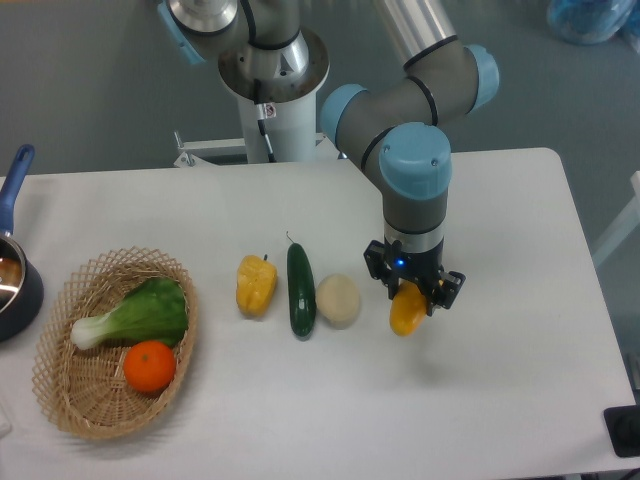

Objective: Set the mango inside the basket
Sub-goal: 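Hold the yellow mango in the gripper above the table, then carry the held yellow mango over to the wicker basket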

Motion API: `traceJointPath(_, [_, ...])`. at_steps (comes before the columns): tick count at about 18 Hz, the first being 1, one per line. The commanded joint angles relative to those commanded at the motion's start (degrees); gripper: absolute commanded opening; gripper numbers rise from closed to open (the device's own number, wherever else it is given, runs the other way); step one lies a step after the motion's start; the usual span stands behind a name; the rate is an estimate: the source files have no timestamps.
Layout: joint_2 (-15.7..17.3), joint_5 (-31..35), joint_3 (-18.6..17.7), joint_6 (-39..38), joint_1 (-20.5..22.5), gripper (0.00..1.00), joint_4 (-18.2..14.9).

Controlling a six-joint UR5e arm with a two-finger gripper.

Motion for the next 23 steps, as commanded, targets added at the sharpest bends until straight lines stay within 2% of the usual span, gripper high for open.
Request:
traceJointPath(11, [0.00,0.00,0.26,-0.53,-0.61,0.27,-0.44])
traceJointPath(17, [0.44,-2.63,0.00,-2.81,-5.27,0.27,-0.35])
traceJointPath(20, [3.42,-7.63,-2.80,-3.43,-6.93,0.30,-0.44])
traceJointPath(23, [5.79,-10.55,-5.36,-5.35,-12.37,0.30,-0.44])
